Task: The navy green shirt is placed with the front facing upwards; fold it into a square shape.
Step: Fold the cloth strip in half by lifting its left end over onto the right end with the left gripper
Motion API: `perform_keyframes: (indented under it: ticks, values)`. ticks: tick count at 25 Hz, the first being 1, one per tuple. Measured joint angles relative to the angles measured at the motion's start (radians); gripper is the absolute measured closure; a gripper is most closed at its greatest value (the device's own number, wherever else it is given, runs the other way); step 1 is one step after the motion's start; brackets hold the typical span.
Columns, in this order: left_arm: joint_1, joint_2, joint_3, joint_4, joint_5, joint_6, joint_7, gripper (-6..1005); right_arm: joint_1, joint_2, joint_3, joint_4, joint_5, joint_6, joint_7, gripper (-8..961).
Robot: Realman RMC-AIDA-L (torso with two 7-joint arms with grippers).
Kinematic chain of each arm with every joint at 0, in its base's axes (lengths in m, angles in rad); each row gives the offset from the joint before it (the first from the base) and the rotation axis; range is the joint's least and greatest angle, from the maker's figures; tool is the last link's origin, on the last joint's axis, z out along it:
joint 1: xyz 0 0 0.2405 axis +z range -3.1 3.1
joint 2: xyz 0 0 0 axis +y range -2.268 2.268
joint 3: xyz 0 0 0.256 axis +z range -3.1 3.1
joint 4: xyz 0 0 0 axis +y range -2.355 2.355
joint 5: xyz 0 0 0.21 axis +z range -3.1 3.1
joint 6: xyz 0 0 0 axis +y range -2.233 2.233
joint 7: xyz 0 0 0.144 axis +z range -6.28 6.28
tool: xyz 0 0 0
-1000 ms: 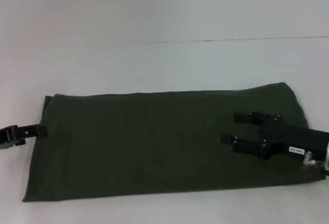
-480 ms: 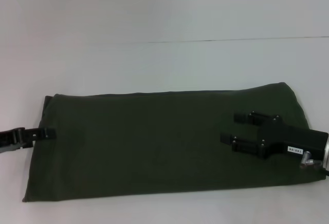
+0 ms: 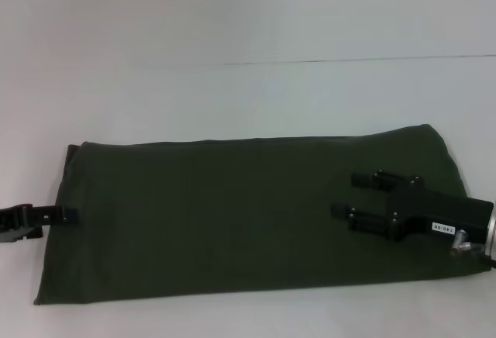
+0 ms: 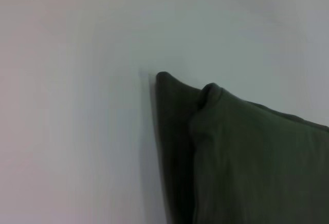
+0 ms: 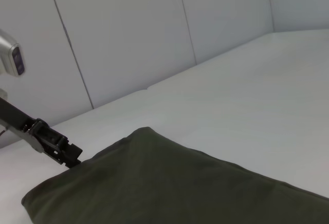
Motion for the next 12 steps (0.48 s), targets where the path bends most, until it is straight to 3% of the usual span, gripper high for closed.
perform_keyframes:
  ticks: [12]
  values:
    - [0.014, -0.005, 0.001, 0.028, 0.036, 0.028, -0.016, 117, 0.001, 0.000, 0.000, 0.005, 0.000, 0.003, 0.000, 155]
